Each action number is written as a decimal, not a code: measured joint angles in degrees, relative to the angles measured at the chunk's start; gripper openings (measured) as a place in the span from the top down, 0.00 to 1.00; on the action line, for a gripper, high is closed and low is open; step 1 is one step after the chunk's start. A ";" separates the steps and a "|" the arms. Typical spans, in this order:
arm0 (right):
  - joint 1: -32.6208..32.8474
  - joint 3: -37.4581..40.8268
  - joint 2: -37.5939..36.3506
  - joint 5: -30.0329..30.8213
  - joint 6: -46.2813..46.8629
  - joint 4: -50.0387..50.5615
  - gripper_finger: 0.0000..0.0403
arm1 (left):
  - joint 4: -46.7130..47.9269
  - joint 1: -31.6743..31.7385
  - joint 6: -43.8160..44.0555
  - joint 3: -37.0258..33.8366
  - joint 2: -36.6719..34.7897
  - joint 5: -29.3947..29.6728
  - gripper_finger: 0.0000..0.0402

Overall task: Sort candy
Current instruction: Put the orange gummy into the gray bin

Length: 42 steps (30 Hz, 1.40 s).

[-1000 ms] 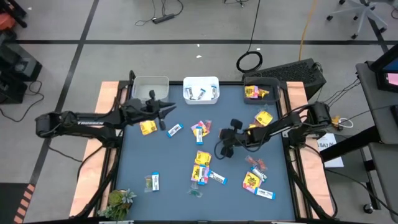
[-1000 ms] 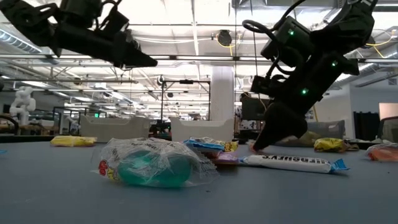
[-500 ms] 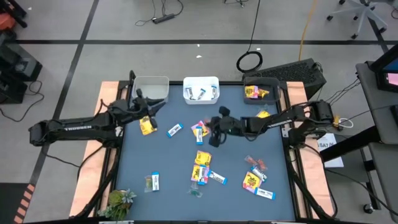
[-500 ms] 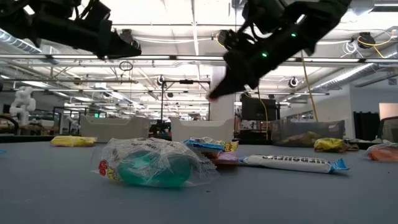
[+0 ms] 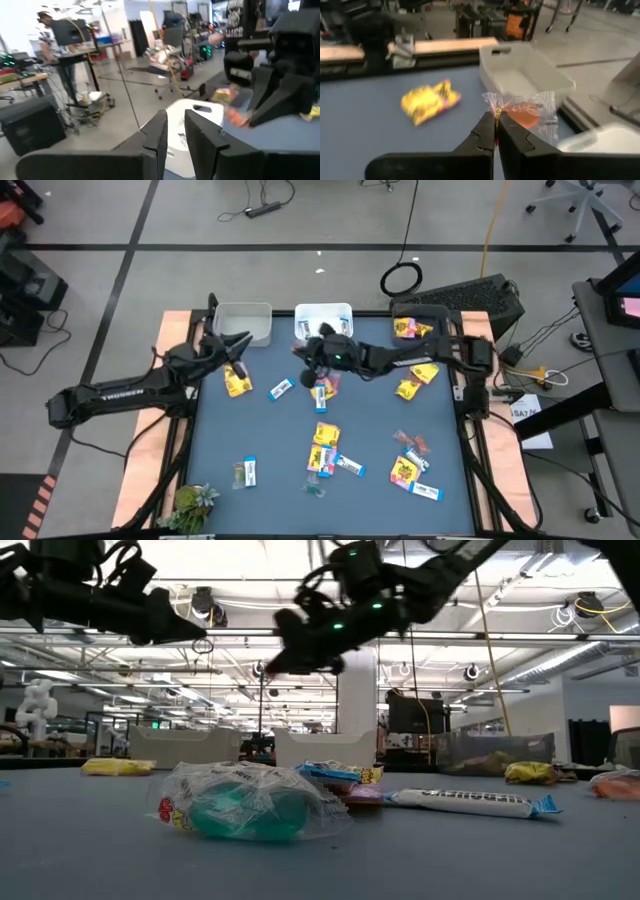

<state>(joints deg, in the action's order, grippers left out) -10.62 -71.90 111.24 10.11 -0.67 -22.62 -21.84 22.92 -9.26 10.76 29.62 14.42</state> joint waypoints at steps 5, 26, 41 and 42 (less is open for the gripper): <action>-1.55 -12.42 9.21 -0.03 -1.25 0.11 0.99 | 1.91 1.34 1.45 -0.28 -4.11 0.74 0.82; -6.71 -45.45 35.02 0.03 1.46 8.51 0.99 | 4.43 1.83 2.72 -0.28 -6.57 0.82 0.82; -8.12 -46.67 36.19 -2.76 6.67 11.28 0.85 | 4.39 1.83 2.51 -0.28 -6.57 0.81 0.82; -8.12 -46.67 36.19 -2.76 6.90 11.62 0.83 | 4.41 1.83 2.46 -0.28 -6.57 0.82 0.82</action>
<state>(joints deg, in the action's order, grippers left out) -18.74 -118.56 147.44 7.35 6.23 -11.00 -17.43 24.75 -6.80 10.48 23.05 15.24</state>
